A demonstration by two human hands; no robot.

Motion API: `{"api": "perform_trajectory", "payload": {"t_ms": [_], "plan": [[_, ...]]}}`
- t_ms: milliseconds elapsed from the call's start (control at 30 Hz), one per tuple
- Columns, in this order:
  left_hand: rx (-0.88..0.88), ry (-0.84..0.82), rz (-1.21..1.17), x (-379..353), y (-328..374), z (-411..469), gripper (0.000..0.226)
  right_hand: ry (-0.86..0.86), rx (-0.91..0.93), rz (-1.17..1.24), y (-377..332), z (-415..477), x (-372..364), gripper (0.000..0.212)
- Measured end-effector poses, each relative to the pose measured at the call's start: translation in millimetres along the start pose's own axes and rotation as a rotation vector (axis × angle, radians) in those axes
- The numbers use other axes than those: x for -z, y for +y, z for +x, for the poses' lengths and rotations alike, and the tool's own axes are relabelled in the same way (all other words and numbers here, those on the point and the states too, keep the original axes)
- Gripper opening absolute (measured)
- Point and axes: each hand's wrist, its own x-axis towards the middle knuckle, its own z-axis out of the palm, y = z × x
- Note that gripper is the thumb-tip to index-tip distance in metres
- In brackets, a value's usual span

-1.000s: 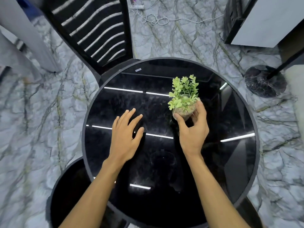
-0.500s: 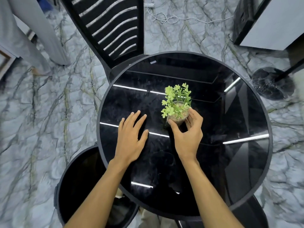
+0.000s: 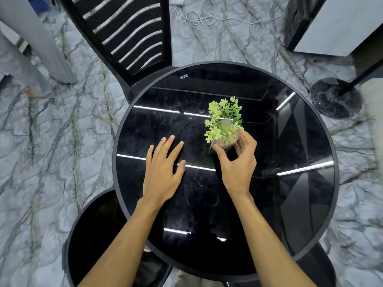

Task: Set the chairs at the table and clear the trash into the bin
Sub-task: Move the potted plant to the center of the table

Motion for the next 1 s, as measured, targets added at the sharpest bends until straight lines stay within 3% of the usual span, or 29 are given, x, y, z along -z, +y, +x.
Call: {"api": "perform_trajectory", "payload": {"t_ms": [1000], "plan": [[0.008,0.017,0.005,-0.7,0.4,0.5,0.049,-0.038,0.014,-0.046,1.2,4.4,8.1,0.066]]}}
